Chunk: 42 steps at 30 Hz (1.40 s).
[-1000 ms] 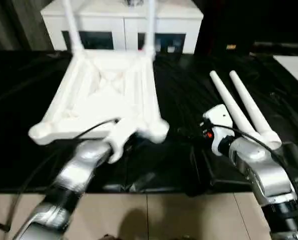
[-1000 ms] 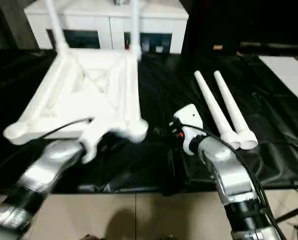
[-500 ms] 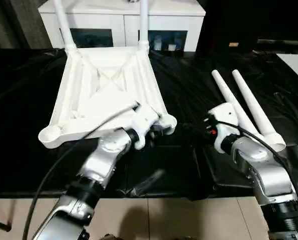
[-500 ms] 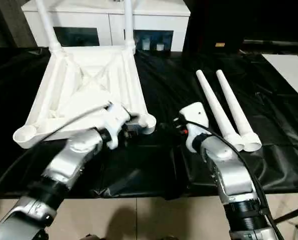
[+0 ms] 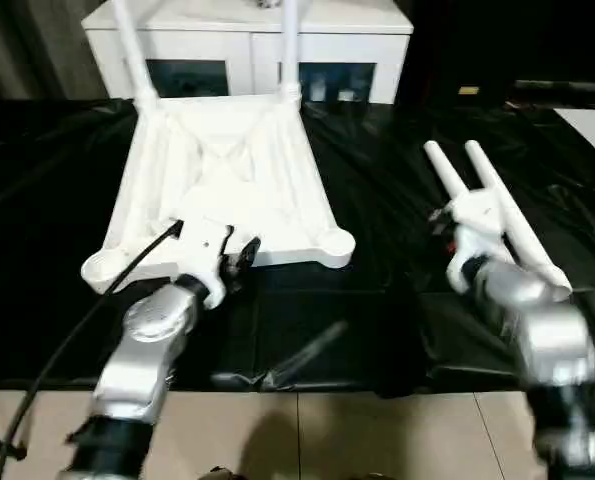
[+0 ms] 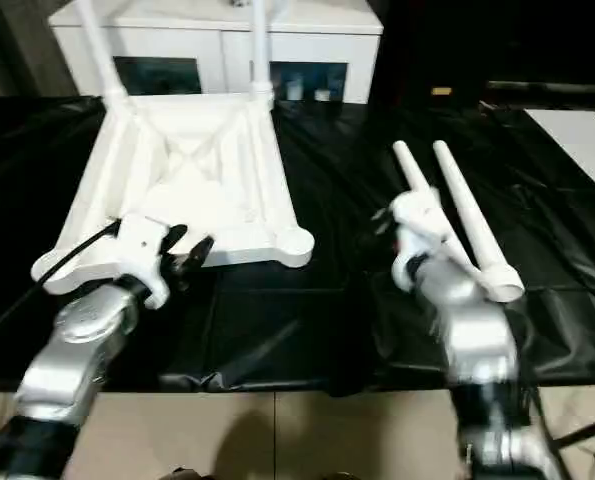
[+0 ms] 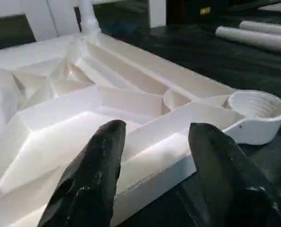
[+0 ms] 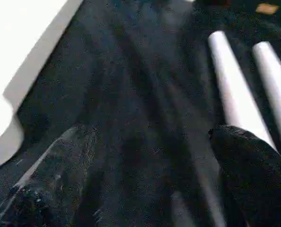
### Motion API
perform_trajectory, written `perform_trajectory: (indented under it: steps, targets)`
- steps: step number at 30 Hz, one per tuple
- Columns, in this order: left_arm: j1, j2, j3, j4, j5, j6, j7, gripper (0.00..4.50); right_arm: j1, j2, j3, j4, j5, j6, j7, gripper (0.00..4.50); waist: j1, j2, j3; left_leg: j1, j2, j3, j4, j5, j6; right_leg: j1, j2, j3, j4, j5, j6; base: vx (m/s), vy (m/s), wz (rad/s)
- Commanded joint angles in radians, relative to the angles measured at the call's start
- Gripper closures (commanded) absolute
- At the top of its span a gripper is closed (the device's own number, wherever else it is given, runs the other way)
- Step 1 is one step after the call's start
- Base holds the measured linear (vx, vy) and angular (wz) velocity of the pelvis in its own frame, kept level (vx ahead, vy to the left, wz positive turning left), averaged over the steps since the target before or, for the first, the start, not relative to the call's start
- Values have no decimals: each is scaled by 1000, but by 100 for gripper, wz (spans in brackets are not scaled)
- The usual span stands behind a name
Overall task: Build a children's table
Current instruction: Rotate table base, then pick table leg
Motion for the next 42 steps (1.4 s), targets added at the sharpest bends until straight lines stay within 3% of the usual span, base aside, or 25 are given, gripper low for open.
perform_trajectory:
  steps: [1,2,4,6,7,9,14,20,26,31,37,42]
  targets:
    - [-1,12,-7,-42,-6,42,-15,194,-62,-47,-18,134,-31,24,-26,7,-8,3,-65,23,39,-24,-77,-296,-33,30,-32,28,-77,-259,-181,0,0,0]
    - [0,19,-12,-51,-14,51,-31,194,-85,-55,-23,175,-33,17,-29,7,-4,2,-67,28,40,-20,-73,-282,-32,27,-32,30,-77,-233,-187,0,0,0]
    - [3,39,-29,-75,-30,75,-73,194,-134,-76,-21,265,-42,9,-23,7,-6,4,-69,19,35,-20,-71,-254,-23,35,-32,29,-72,-201,-197,0,0,0]
    - [8,95,-72,-132,-57,118,-175,194,-225,-113,-18,427,-55,3,-8,7,-6,-1,-73,19,35,-18,-64,-220,-10,37,-35,27,-62,-161,-227,0,0,0]
    - [8,95,-72,-132,-57,118,-175,194,-225,-113,-18,427,-55,3,-8,7,-7,1,-73,18,34,-19,-63,-214,-6,37,-34,26,-61,-159,-233,0,0,0]
    - [7,165,-110,-209,-88,169,-283,194,-333,-159,-4,616,-76,-16,24,7,-6,1,-74,18,35,-18,-60,-202,3,38,-35,24,-57,-141,-258,0,0,0]
    - [-10,203,-109,-261,-110,208,-324,194,-408,-184,-1,744,-67,-10,95,7,-7,-1,-71,18,36,-13,-57,-198,23,42,-32,25,-54,-125,-277,0,0,0]
    - [-23,240,-109,-306,-128,260,-350,194,-496,-187,1,927,-54,-28,249,7,-3,1,-70,20,41,-12,-56,-229,16,40,-32,23,-54,-158,-292,0,0,0]
    - [-23,261,-107,-344,-151,298,-374,194,-527,-191,18,1028,-92,-34,228,7,1,0,-66,20,42,-12,-56,-250,-2,35,-34,23,-56,-198,-291,0,0,0]
    - [-19,274,-112,-358,-154,314,-385,194,-533,-190,49,1067,-116,-20,251,7,1,0,-67,17,41,-13,-56,-253,-4,36,-33,22,-54,-205,-286,0,0,0]
    - [-29,279,-115,-365,-157,331,-383,194,-537,-193,45,1112,-134,-25,235,7,2,1,-68,16,42,-12,-55,-243,0,37,-34,22,-52,-193,-292,0,0,0]
    - [-27,286,-109,-376,-159,336,-379,194,-546,-190,41,1122,-133,-31,242,64,3,-4,-68,16,42,-12,-55,-244,2,36,-34,22,-52,-204,-289,0,0,0]
